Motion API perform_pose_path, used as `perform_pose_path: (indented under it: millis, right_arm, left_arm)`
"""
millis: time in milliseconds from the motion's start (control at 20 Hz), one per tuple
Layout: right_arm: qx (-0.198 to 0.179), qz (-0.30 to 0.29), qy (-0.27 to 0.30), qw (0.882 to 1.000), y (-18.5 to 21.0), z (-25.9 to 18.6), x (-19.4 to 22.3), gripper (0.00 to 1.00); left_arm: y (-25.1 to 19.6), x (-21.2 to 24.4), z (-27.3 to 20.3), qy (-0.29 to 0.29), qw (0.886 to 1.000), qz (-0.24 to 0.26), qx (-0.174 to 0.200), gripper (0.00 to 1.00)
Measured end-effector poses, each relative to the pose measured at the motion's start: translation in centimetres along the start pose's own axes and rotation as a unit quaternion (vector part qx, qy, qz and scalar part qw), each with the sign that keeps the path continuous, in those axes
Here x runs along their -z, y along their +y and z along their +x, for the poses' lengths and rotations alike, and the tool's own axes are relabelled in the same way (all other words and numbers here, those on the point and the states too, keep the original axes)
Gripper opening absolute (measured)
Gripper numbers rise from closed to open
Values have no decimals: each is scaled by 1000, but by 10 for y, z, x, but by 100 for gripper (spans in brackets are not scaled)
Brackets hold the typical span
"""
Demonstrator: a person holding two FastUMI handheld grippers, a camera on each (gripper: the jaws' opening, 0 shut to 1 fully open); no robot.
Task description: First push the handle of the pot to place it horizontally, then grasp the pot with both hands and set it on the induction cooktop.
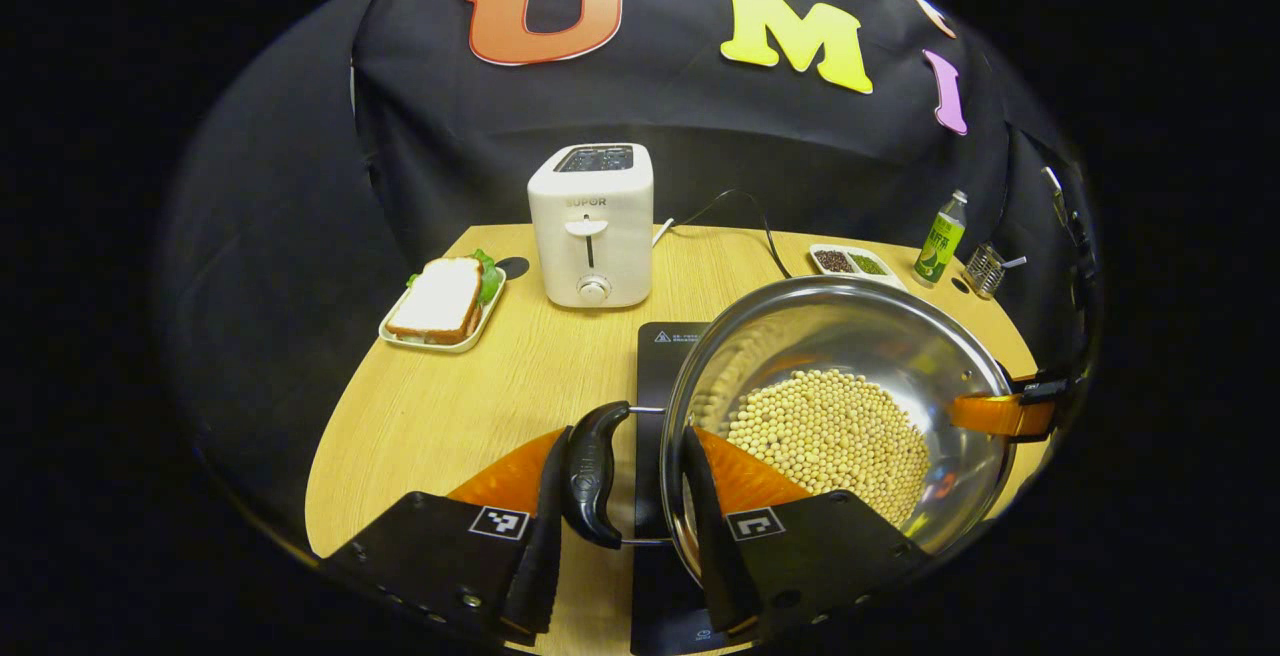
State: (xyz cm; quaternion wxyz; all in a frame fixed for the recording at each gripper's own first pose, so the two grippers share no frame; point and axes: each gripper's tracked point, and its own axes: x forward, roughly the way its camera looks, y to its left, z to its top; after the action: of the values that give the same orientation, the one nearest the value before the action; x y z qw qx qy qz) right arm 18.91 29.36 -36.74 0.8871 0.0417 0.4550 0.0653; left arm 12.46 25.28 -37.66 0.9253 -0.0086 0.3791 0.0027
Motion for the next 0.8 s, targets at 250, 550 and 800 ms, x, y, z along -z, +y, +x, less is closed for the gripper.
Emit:
perform_pose_path:
  millis: [250, 550, 800]
  right_arm:
    - [-1, 4, -3, 1000, 0, 0, -2, 60]
    - [1, 7, -8, 1000, -1, 0, -3, 61]
    - [0, 8, -7, 1000, -2, -1, -4, 62]
  left_arm:
    - [0, 0, 0, -6, 1000, -1, 2, 57]
    - [0, -1, 1, -5, 1000, 6, 6, 57]
    - [0, -1, 2, -2, 1000, 13, 5, 57]
